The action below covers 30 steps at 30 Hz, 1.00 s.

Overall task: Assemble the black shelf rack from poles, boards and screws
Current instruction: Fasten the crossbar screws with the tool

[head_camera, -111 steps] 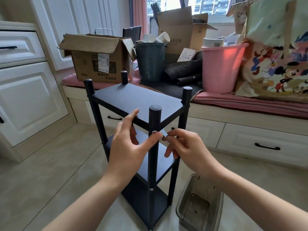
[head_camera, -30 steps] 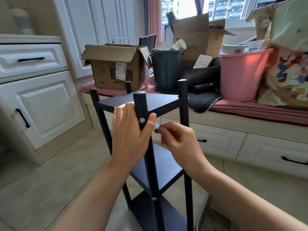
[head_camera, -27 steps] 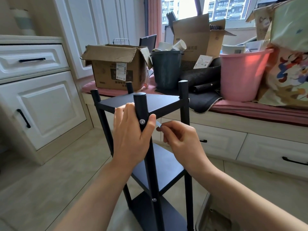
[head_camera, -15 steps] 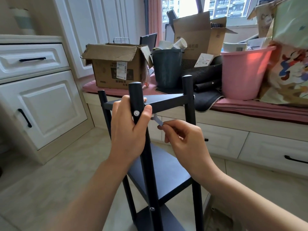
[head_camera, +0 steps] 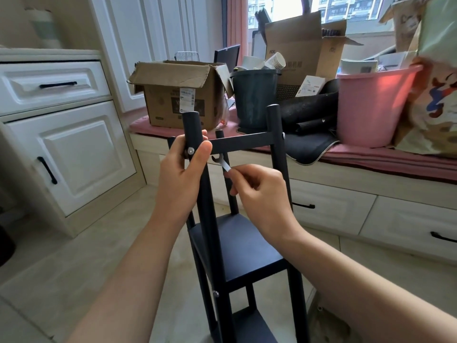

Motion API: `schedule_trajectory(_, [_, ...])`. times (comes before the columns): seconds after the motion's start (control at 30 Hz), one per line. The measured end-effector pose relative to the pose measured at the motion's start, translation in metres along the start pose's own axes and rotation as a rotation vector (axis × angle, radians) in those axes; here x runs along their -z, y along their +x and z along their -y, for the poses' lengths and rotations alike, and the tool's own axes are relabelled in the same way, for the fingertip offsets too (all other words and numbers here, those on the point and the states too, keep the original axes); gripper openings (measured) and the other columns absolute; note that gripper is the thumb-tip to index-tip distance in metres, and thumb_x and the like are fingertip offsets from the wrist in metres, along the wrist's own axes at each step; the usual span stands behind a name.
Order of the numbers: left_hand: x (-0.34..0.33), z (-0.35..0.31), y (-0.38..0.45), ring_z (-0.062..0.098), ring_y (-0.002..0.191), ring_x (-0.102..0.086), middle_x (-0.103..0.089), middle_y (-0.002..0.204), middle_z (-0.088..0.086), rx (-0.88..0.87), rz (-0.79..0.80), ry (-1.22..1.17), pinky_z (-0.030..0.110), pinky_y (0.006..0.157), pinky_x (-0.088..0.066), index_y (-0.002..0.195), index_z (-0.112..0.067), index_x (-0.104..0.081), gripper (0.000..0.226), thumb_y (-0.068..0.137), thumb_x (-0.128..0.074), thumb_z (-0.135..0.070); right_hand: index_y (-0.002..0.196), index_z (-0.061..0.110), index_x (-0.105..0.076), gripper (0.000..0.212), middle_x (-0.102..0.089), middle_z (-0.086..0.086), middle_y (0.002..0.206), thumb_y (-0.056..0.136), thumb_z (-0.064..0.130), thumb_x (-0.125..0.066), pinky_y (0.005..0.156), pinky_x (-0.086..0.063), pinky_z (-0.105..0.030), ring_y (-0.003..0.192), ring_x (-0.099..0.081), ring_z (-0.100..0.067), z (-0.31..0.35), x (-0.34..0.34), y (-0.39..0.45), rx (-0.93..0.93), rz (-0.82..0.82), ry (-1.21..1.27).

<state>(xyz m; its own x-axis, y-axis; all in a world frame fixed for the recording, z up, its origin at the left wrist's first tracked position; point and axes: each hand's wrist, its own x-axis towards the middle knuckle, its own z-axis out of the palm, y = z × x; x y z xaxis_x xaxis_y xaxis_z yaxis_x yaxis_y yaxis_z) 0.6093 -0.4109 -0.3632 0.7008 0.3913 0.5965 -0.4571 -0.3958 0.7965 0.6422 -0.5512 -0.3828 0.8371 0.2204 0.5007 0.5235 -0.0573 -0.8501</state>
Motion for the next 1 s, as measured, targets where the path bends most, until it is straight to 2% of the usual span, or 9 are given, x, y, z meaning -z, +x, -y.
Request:
schedule_trajectory(0.13, [0.001,0.002,0.006,0.000,0.086,-0.062,-0.065,0.087,-0.014,0.083,0.040,-0.111,0.012,0.075,-0.046,0.111,-0.024,-0.065,0.030,0.095,-0.058,-0.049,0.087,0.015,-0.077,0.015,-0.063,0.010,0.061,0.095,0.016,-0.063,0.061,-0.044,-0.016,0.059,-0.058,-0.003,-0.002,-0.008,0.007,-0.014,-0.025,-0.021])
schedule_trajectory(0.23, [0.002,0.005,0.008,0.008,0.095,-0.065,-0.068,0.097,-0.002,0.114,0.051,-0.111,0.018,0.081,-0.048,0.111,-0.028,-0.065,0.030,0.097,-0.055,-0.052,0.093,0.013,-0.077,0.014,-0.065,0.008,0.066,0.095,0.015,-0.063,0.066,-0.051,-0.025,0.064,-0.061,-0.006,-0.002,-0.015,0.009,0.017,-0.027,-0.042])
schedule_trajectory(0.37, [0.002,0.008,0.010,-0.003,0.078,-0.058,-0.063,0.086,-0.005,0.078,0.048,-0.063,0.009,0.071,-0.046,0.103,-0.035,-0.061,0.024,0.095,-0.053,-0.056,0.093,0.013,-0.077,0.015,-0.063,0.011,0.065,0.095,0.014,-0.062,0.067,-0.051,-0.028,0.065,-0.060,-0.009,-0.004,-0.019,0.011,0.075,-0.063,-0.075])
schedule_trajectory(0.47, [0.003,0.012,0.010,-0.005,0.086,-0.061,-0.063,0.088,-0.019,0.043,0.041,-0.037,0.008,0.076,-0.045,0.105,-0.038,-0.057,0.012,0.097,-0.058,-0.047,0.095,0.014,-0.076,0.016,-0.061,0.014,0.064,0.096,0.015,-0.060,0.061,-0.046,-0.014,0.064,-0.059,-0.003,-0.007,-0.019,0.011,0.097,-0.072,-0.093])
schedule_trajectory(0.63, [0.005,0.014,0.006,-0.006,0.088,-0.062,-0.065,0.090,-0.026,-0.010,0.064,0.024,0.006,0.076,-0.045,0.102,-0.038,-0.058,0.013,0.095,-0.067,-0.033,0.094,0.012,-0.076,0.016,-0.058,0.020,0.064,0.096,0.015,-0.061,0.060,-0.040,-0.013,0.061,-0.055,-0.003,-0.012,-0.021,0.014,0.116,-0.099,-0.082])
schedule_trajectory(0.73, [0.005,0.013,0.006,-0.006,0.086,-0.062,-0.065,0.089,-0.024,0.005,0.043,0.017,0.007,0.075,-0.044,0.108,-0.037,-0.060,0.015,0.094,-0.061,-0.042,0.093,0.014,-0.075,0.015,-0.060,0.018,0.067,0.096,0.016,-0.061,0.061,-0.043,-0.022,0.061,-0.055,-0.007,-0.013,-0.023,0.014,0.130,-0.107,-0.091])
schedule_trajectory(0.83, [0.005,0.012,0.004,-0.001,0.090,-0.062,-0.067,0.096,-0.014,0.025,0.037,0.030,0.009,0.078,-0.045,0.120,-0.032,-0.059,0.039,0.090,-0.049,-0.055,0.097,0.014,-0.075,0.015,-0.062,0.016,0.070,0.096,0.017,-0.061,0.063,-0.047,-0.028,0.063,-0.056,-0.008,-0.016,-0.023,0.015,0.130,-0.107,-0.100])
schedule_trajectory(0.9, [0.005,0.010,0.003,0.000,0.089,-0.062,-0.067,0.100,-0.007,0.035,0.040,0.040,0.007,0.078,-0.046,0.122,-0.035,-0.056,0.039,0.091,-0.045,-0.056,0.099,0.015,-0.075,0.014,-0.063,0.016,0.072,0.096,0.017,-0.061,0.065,-0.051,-0.031,0.066,-0.059,-0.010,-0.016,-0.023,0.014,0.134,-0.104,-0.108])
schedule_trajectory(1.0, [0.006,0.010,0.004,-0.006,0.093,-0.062,-0.068,0.103,-0.011,0.048,0.053,0.023,0.007,0.081,-0.046,0.122,-0.039,-0.055,0.033,0.093,-0.045,-0.052,0.101,0.015,-0.075,0.014,-0.065,0.014,0.074,0.096,0.017,-0.062,0.069,-0.054,-0.037,0.071,-0.063,-0.012,-0.017,-0.024,0.014,0.140,-0.094,-0.121])
